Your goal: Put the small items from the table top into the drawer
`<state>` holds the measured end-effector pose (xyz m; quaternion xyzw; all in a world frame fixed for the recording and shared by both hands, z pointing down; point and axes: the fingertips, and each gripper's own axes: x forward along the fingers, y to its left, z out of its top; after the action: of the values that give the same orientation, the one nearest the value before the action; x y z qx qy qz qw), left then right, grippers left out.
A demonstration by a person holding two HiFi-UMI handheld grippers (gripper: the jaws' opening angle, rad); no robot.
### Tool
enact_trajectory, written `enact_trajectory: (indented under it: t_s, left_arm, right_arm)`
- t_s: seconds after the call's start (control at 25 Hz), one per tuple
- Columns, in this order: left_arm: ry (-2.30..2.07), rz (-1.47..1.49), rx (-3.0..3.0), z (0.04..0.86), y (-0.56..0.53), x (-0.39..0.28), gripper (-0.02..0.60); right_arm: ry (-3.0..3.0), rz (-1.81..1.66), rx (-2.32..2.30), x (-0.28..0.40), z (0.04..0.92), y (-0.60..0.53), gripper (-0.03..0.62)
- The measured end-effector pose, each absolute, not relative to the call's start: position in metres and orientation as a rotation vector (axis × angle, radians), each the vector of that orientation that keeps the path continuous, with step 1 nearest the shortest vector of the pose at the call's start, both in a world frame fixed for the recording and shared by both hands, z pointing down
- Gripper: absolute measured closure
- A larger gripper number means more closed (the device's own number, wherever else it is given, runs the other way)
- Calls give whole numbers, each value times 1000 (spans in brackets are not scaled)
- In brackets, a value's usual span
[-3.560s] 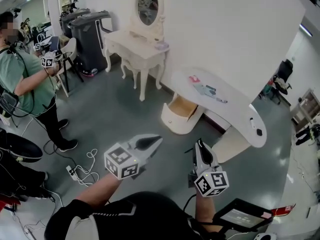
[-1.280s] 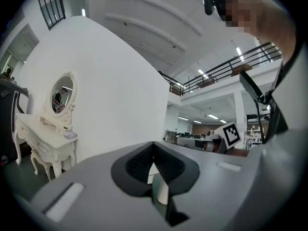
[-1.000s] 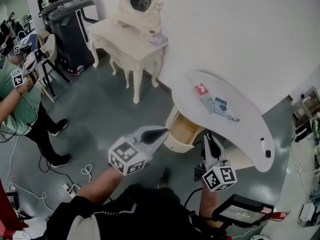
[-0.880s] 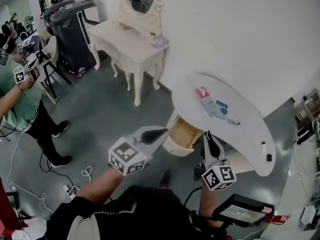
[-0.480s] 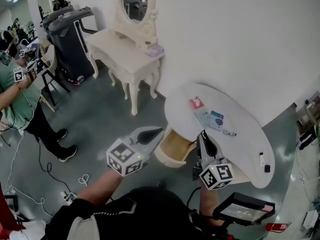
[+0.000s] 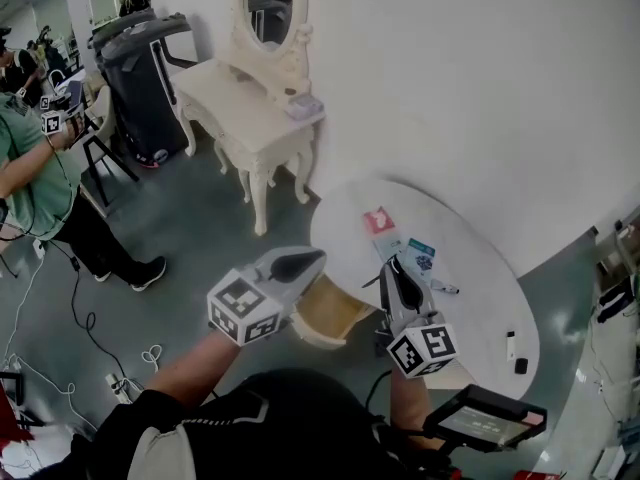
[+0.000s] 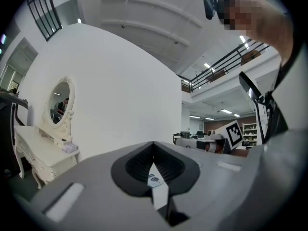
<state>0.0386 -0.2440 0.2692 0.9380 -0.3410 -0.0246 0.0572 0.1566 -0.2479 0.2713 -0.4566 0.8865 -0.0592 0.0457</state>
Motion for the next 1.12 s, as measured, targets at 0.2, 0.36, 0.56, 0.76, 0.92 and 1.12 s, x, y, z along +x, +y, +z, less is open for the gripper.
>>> enact_trajectory:
  t_s: [0.2,0.36,0.56,0.76,0.92,1.12]
  left_arm:
    - [-1077,-53,2837,271,-259,57,581]
    - [-1144,-41,2811,273,-274,54,580]
    - [-1175,-45,2799,273,-291,46,581]
    - [-1103,18,2783,298,-305,39,580]
    - [-1070,61,2772,321,-326,34,580]
    - [-1039,112,2710,367,-346,23,580]
  right_arm:
    - [2754,-149,-1308,169,273,-264,560]
    - [2756,-189,-1289,171,279,-282,560]
    - [2780,-193,-1289,163,285,-299,560]
    - [2794,-245,-1344,151,311,-314,560]
    - [2834,-251,-1355,143,335,-333,560]
    - [2895,-348,-1380,131,393,-349,560]
